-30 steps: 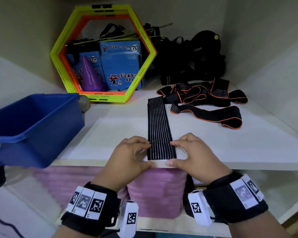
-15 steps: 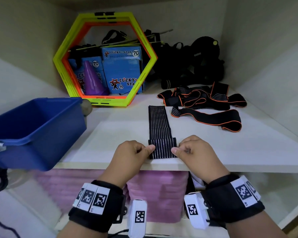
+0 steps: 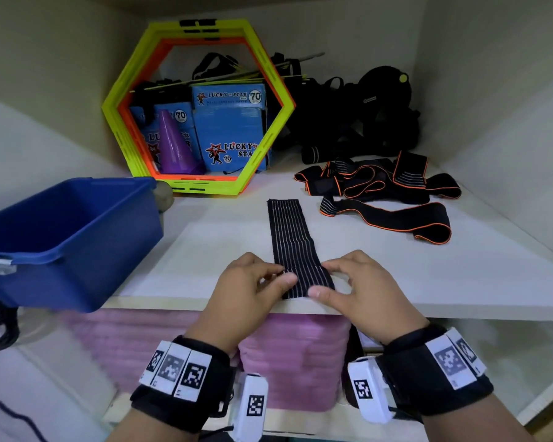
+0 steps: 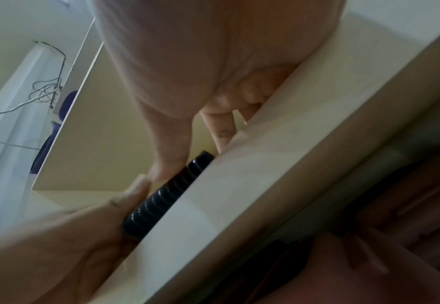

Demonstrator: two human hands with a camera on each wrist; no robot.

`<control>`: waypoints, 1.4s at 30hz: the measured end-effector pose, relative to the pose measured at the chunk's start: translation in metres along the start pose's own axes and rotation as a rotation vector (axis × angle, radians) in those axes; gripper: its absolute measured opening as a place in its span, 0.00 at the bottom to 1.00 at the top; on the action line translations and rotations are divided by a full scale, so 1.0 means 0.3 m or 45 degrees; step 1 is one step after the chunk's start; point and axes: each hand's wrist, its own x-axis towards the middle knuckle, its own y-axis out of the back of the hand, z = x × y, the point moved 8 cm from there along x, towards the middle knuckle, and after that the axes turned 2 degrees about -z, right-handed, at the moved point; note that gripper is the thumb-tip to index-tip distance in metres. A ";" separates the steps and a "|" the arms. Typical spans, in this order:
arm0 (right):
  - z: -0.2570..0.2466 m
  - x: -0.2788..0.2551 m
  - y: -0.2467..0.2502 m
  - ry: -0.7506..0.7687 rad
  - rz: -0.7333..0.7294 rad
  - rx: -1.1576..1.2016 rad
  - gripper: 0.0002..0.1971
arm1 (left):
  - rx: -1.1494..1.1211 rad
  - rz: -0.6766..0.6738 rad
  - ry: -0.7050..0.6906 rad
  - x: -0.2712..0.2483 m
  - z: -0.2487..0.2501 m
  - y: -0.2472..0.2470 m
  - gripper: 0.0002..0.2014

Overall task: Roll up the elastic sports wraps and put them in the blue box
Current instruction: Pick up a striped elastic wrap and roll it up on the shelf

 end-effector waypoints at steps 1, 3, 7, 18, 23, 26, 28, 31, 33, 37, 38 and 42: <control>-0.001 -0.001 -0.001 0.003 -0.053 -0.005 0.29 | -0.012 -0.052 0.007 -0.005 -0.002 0.000 0.27; 0.000 0.002 0.001 0.025 -0.120 -0.002 0.27 | 0.003 -0.138 0.009 -0.009 -0.015 0.000 0.33; -0.004 0.003 0.008 0.054 -0.084 0.035 0.06 | -0.016 -0.128 0.010 -0.015 -0.015 0.013 0.06; 0.031 0.021 -0.001 -0.060 0.056 0.114 0.17 | -0.127 0.022 0.151 0.000 -0.051 0.017 0.25; 0.017 0.020 0.016 -0.065 0.123 0.080 0.12 | -0.243 0.102 0.228 0.000 -0.046 0.029 0.07; -0.006 0.010 0.011 -0.009 0.046 0.055 0.13 | -0.248 0.054 0.163 0.000 -0.030 0.021 0.11; -0.012 0.008 0.003 0.017 0.022 0.014 0.17 | -0.105 0.028 0.072 0.002 -0.008 0.016 0.12; -0.005 0.006 -0.014 0.006 -0.073 -0.027 0.29 | -0.035 -0.041 0.042 -0.002 0.003 0.006 0.16; -0.001 0.008 -0.019 -0.003 -0.149 -0.036 0.34 | -0.047 -0.142 0.067 -0.008 -0.004 -0.003 0.26; 0.005 0.018 -0.015 -0.007 -0.201 -0.038 0.28 | -0.032 -0.219 0.081 0.001 -0.024 -0.006 0.28; 0.002 0.020 -0.016 0.004 -0.191 -0.041 0.23 | -0.030 -0.224 0.081 0.004 -0.025 -0.006 0.25; -0.006 0.023 0.002 -0.030 -0.056 0.023 0.20 | -0.073 -0.176 0.108 0.008 -0.018 -0.007 0.05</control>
